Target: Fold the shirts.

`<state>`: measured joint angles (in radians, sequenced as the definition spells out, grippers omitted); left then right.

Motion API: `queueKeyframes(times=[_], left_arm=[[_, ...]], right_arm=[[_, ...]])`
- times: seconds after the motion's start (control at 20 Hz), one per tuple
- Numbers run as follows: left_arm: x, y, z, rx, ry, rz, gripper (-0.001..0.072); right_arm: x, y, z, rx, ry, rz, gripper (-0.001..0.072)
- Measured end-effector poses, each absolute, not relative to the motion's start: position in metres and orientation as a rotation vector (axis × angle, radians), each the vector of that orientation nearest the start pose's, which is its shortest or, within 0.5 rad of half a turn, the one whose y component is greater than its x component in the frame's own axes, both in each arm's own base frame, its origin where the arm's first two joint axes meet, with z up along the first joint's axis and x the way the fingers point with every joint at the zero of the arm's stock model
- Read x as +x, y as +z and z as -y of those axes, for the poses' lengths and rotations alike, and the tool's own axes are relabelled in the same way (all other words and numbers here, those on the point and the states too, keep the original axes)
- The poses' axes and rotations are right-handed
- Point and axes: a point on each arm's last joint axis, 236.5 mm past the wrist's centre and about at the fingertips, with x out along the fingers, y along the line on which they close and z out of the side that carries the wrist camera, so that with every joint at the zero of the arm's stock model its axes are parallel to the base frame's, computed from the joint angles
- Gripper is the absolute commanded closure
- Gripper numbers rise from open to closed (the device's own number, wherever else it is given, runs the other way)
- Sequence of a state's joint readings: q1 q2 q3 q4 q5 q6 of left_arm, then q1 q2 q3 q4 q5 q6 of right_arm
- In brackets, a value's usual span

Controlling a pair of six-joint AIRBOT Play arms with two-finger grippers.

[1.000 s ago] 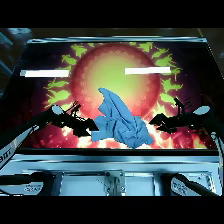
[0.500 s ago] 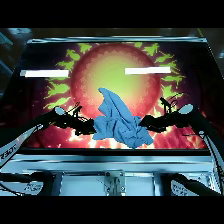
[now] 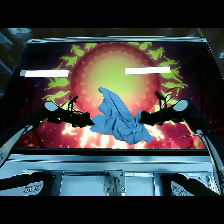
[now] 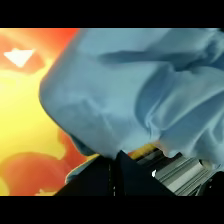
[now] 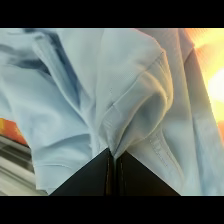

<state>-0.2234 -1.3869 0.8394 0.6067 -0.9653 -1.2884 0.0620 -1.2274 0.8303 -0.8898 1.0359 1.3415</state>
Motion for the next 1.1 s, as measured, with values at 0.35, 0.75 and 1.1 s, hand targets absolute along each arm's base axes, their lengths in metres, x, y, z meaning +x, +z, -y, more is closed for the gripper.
queueKeyframes(times=[0.35, 0.75, 1.1], left_arm=[[0.371, 0.276, 0.157, -0.411, -0.617, -0.437, 0.0672], [0.239, 0.526, 0.099, -0.221, -0.490, 0.270, 0.0672], [0.246, 0.536, 0.080, -0.142, -0.396, 0.298, 0.0671]], right_arm=[[0.368, 0.256, -0.101, 0.265, 0.443, -0.528, 0.0650], [0.284, 0.436, -0.081, 0.217, 0.364, -0.083, 0.0650], [0.262, 0.381, -0.080, 0.199, 0.339, -0.354, 0.0651]])
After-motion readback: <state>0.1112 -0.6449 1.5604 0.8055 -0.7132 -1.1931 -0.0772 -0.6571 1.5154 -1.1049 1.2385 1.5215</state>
